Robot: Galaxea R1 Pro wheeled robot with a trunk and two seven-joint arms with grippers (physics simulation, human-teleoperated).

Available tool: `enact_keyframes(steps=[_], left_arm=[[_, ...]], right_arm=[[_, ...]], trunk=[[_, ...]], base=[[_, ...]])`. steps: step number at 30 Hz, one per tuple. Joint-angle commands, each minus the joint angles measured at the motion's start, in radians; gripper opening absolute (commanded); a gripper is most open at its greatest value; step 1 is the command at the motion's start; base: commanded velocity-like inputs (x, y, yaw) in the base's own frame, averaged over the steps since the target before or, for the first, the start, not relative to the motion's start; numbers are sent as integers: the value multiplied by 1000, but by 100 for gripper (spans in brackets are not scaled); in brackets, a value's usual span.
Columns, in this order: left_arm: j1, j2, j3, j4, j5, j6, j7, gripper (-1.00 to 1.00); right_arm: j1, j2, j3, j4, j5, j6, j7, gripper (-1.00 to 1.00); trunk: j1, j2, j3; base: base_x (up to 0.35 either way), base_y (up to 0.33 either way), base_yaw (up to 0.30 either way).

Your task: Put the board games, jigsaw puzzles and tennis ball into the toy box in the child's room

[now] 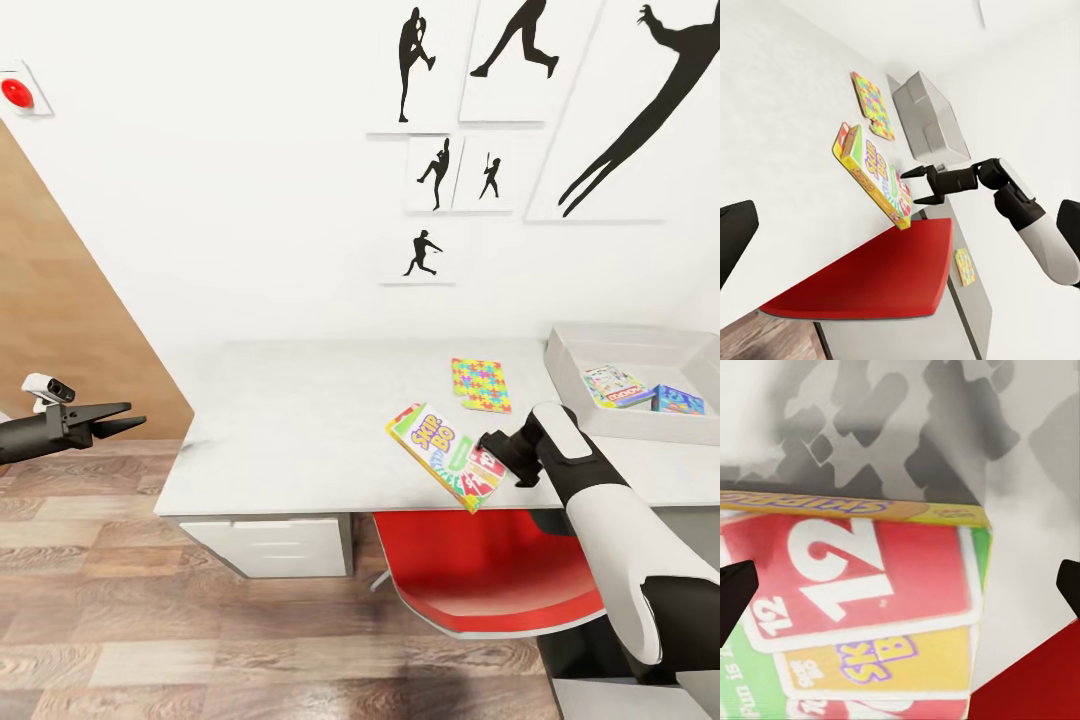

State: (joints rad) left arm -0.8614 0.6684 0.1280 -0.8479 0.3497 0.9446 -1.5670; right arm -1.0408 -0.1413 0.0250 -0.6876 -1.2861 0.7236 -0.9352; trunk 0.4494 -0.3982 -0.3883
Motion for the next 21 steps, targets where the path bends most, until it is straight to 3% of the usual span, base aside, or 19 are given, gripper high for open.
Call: enact_keyframes(steps=[1,21], left_arm=[[-1,0,-1,0,0,11,-4,100],[-1,0,-1,0,0,11,-4,100]], right_arm=[[-1,-1,3,-1,-6,7,-3,100],[-1,0,4,-1,-7,21,37,100]], trunk=[[1,-2,-2],[1,-2,-2]], base=[[0,22,0],[0,22,0]])
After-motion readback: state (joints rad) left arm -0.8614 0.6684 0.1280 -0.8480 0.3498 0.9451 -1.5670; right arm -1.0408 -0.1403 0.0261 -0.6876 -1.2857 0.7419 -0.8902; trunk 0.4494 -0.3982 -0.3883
